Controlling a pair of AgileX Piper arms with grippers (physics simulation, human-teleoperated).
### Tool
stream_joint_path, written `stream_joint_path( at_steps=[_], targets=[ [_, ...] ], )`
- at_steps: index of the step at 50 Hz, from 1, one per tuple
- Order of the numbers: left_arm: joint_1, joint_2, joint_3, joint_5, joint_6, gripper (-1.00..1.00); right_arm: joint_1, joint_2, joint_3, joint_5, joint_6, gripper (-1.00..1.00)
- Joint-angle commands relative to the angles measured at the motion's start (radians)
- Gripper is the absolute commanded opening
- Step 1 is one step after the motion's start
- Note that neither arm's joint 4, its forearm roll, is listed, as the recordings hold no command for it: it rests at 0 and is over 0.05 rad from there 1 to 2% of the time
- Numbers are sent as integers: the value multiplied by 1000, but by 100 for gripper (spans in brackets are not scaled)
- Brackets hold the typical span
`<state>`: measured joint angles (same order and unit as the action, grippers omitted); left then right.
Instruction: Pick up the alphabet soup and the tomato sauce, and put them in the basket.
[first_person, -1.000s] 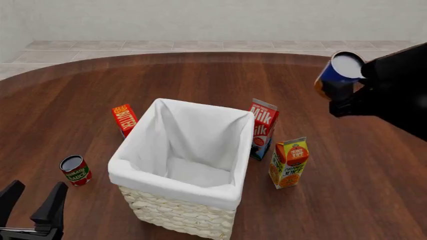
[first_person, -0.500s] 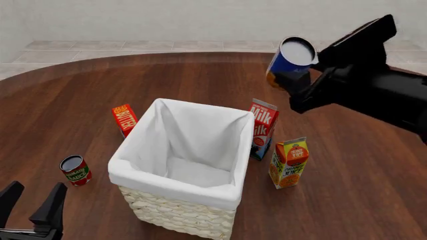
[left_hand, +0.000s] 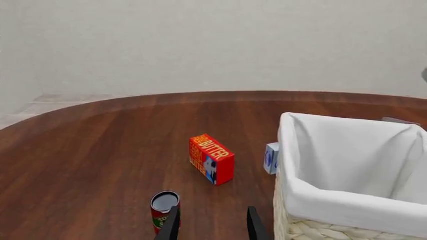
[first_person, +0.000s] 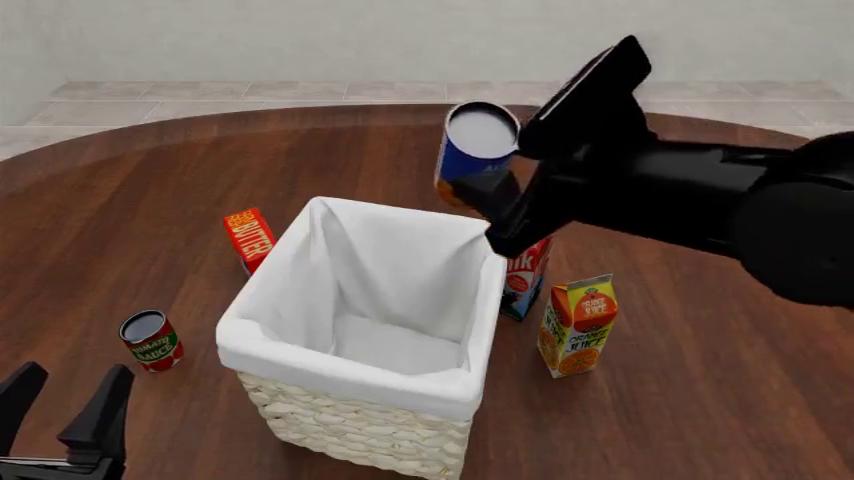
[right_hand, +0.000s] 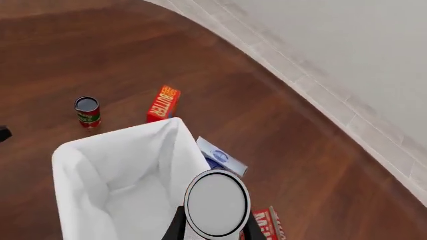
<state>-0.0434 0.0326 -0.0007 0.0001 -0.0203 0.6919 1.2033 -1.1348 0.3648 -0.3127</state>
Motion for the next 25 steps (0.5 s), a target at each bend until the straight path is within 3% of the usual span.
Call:
stream_joint_path(
  at_steps=[1,14,25],
  targets=[
    [6,-3,0,1,0,100,82,48,-53,60,-18,-100],
    [4,1,0,-2,-1,100,175,103,-75,111,-26,-100],
    [7,2,0,-3,-4,100,244,181,-143,186,26,-100]
  ],
)
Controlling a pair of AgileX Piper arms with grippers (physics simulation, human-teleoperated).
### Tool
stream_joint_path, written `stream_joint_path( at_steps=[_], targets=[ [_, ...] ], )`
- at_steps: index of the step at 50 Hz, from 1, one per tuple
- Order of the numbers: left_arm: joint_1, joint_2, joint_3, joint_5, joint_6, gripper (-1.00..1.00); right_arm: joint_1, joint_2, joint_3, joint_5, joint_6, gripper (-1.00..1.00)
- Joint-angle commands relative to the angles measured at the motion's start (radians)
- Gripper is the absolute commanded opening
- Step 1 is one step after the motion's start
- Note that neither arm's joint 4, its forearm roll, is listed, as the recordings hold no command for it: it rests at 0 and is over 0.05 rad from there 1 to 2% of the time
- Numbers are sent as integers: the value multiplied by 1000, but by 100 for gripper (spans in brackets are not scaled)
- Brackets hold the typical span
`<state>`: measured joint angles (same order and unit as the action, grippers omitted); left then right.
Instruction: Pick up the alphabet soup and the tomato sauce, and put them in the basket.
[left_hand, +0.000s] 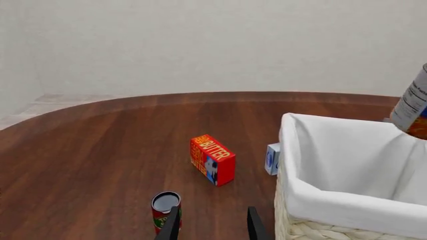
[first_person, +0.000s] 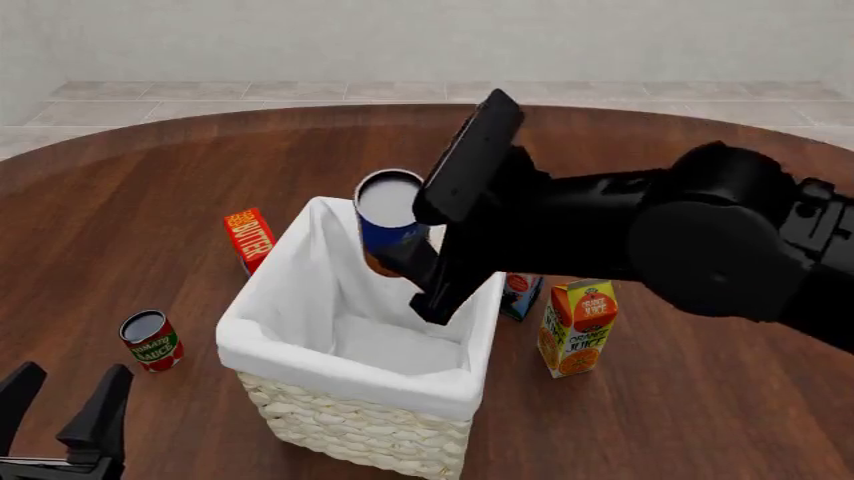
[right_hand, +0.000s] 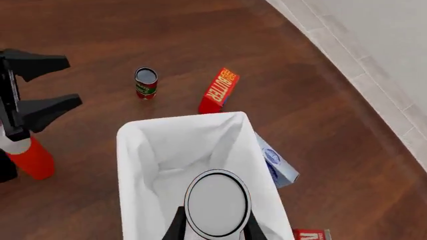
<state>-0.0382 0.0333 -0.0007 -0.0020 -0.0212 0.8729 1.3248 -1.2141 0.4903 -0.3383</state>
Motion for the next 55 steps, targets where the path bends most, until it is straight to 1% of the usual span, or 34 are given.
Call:
stream_joint_path(
  at_steps=[1,2,5,7,9,10,12,14,20,23,30,32,38,40,41,55],
  targets=[
    [2,3,0,-2,-3,100,61,65,-71,64,51,-100],
    [4,5,0,-5,-4,100,54,76,-80,65,40,-100],
    [8,7,0,-6,-7,100,52,88,-88,70,41,-100],
    [7,6,0,-4,-8,100,65,96,-93,82,65,-100],
    [6,7,0,-4,-9,100,61,111,-96,80,67,-100],
    [6,4,0,-2,-10,100,77,130,-97,91,95,-100],
    [7,3,0,0,-11,100,92,137,-89,96,103,-100],
    [8,0,0,2,-14,100,83,148,-85,87,88,-100],
    [10,0,0,3,-17,100,73,183,-108,93,96,-100],
    [10,1,0,3,-20,100,68,201,-101,87,90,-100],
    [13,8,0,-3,-21,100,69,223,-80,77,95,-100],
    [14,10,0,-6,-21,100,62,232,-76,73,88,-100],
    [15,17,0,-13,-22,100,41,254,-84,67,85,-100],
    [15,18,0,-13,-22,100,46,253,-81,69,85,-100],
    [15,18,0,-13,-22,100,42,254,-81,68,82,100],
    [16,19,0,-12,-23,100,42,259,-72,64,90,100]
  ],
)
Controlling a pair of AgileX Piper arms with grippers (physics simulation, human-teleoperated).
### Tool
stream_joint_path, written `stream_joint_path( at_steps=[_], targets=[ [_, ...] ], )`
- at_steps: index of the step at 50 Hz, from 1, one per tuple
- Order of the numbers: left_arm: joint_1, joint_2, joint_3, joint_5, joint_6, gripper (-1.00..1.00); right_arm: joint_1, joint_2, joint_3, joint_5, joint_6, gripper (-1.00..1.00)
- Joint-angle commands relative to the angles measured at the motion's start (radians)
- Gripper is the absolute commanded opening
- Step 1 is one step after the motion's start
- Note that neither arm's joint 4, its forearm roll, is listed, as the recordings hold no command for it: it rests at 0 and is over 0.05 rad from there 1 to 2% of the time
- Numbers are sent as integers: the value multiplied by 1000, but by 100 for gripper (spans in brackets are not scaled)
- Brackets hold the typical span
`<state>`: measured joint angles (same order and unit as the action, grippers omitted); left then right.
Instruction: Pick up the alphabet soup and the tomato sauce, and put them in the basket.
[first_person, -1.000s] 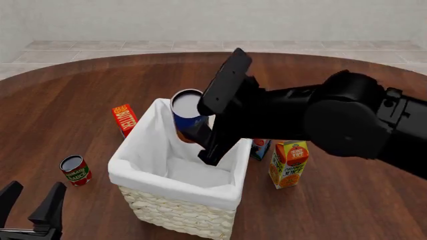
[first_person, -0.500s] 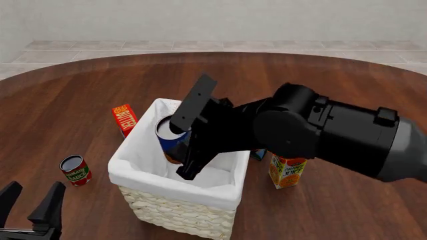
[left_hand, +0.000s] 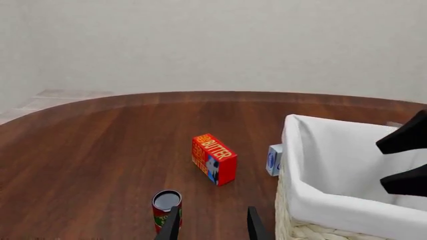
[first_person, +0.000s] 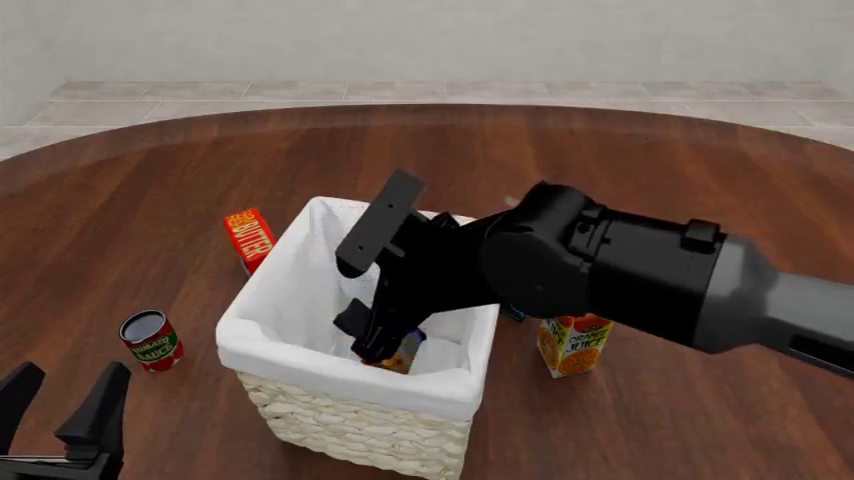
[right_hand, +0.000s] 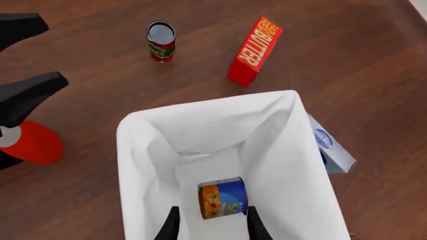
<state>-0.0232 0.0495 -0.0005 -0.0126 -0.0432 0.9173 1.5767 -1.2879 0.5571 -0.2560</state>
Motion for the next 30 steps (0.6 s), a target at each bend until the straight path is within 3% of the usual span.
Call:
stream_joint_path(
  at_steps=[1,30],
  targets=[
    [1,3,0,-2,-1,100,-6,9,0,-3,5,100],
    [1,6,0,-5,2,100,-8,-49,-104,59,3,100]
  ],
)
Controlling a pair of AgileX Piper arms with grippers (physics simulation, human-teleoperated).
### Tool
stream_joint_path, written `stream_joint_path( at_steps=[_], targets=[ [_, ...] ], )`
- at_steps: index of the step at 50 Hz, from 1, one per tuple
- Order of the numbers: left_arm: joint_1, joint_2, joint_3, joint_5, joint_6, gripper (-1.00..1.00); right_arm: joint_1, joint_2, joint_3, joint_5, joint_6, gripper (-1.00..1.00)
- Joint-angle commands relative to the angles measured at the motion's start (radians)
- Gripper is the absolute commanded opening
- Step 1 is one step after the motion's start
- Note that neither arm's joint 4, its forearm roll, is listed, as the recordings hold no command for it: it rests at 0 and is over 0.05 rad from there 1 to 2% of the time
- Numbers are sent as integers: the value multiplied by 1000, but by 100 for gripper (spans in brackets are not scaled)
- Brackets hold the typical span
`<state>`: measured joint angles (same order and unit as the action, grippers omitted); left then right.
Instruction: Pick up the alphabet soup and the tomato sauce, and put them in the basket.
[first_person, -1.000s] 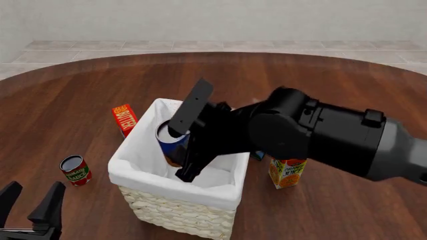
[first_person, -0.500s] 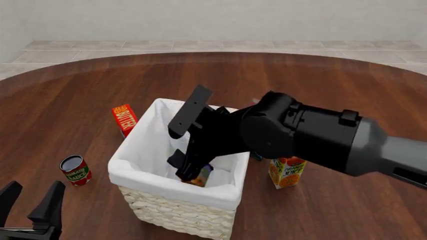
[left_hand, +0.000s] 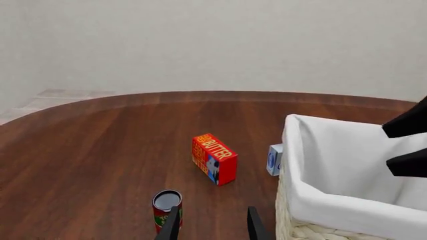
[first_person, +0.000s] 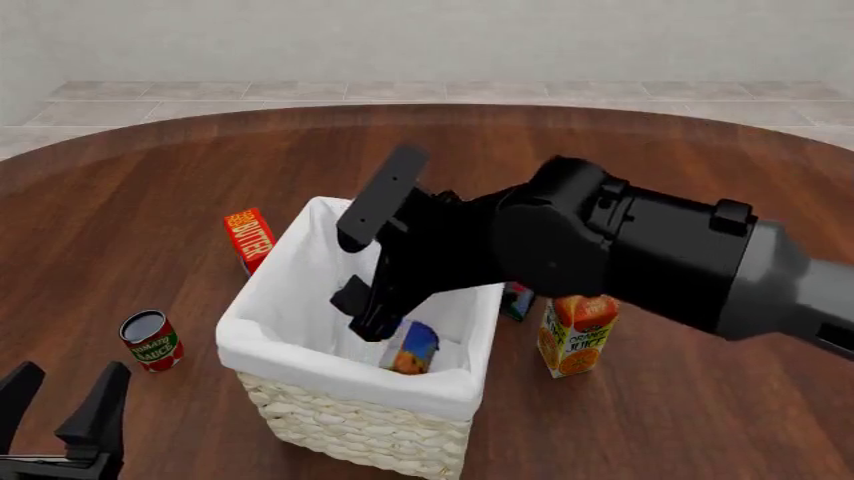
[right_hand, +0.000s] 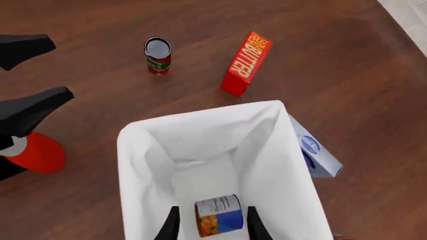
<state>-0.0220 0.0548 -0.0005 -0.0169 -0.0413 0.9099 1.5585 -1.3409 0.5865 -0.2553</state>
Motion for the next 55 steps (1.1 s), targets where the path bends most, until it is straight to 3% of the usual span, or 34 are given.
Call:
stream_joint_path(
  at_steps=[1,15,21,34,35,37,40,41,44,46,53,55],
  targets=[
    [-1,-1,0,1,0,100,-4,-40,-62,35,3,100],
    [-5,-12,0,11,4,100,10,-153,-82,22,54,100],
    [-8,-18,0,16,6,100,-21,-224,-111,-23,120,100],
    [-12,-26,0,23,17,100,-61,-388,3,-124,165,100],
    [-12,-17,0,17,17,100,-103,-411,17,-156,130,100],
    [-16,-11,0,10,24,100,-107,-454,27,-176,212,100],
    [-15,-6,0,5,24,100,-132,-495,72,-217,190,100],
    [-18,-4,0,4,27,100,-130,-525,89,-234,242,100],
    [-21,-2,0,4,30,100,-149,-553,100,-253,267,100],
    [-22,-6,0,8,31,100,-143,-575,106,-255,254,100],
    [-26,-8,0,5,40,100,-182,-671,151,-312,323,100],
    [-28,-16,0,5,53,100,-210,-696,177,-346,372,100]
  ],
)
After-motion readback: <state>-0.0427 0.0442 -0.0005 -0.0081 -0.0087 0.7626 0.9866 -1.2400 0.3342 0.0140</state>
